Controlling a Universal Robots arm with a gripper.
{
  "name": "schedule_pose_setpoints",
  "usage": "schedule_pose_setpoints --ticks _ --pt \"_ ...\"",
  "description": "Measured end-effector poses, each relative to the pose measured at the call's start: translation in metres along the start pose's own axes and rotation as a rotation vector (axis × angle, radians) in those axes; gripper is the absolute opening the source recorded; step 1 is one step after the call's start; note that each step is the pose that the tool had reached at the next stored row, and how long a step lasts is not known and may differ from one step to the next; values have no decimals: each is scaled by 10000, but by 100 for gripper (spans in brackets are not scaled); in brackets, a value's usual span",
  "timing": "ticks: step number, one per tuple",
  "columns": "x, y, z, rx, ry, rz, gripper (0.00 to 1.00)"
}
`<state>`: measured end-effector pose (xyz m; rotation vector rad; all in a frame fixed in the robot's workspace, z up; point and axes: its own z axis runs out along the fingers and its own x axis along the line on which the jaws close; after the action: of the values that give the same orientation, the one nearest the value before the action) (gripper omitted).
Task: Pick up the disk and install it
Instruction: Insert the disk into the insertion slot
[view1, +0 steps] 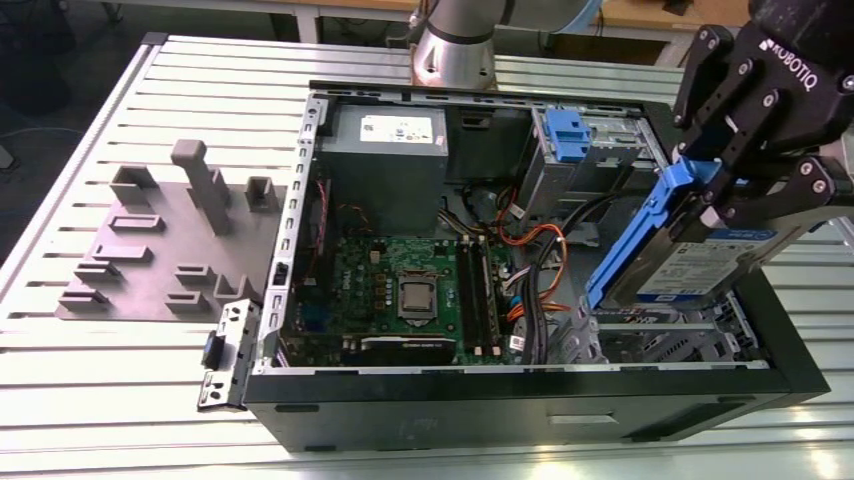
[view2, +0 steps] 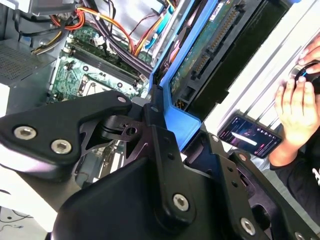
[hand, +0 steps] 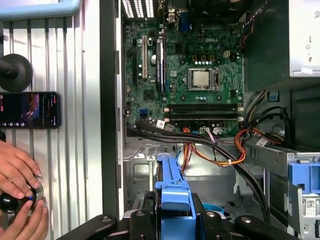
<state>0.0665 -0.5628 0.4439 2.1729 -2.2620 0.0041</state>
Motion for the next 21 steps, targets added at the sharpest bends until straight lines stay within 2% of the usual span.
schedule_pose_setpoints --ticks 11,21 --pt "2 -70 94 0 0 -1 37" --pt "35 -78 146 0 2 0 37"
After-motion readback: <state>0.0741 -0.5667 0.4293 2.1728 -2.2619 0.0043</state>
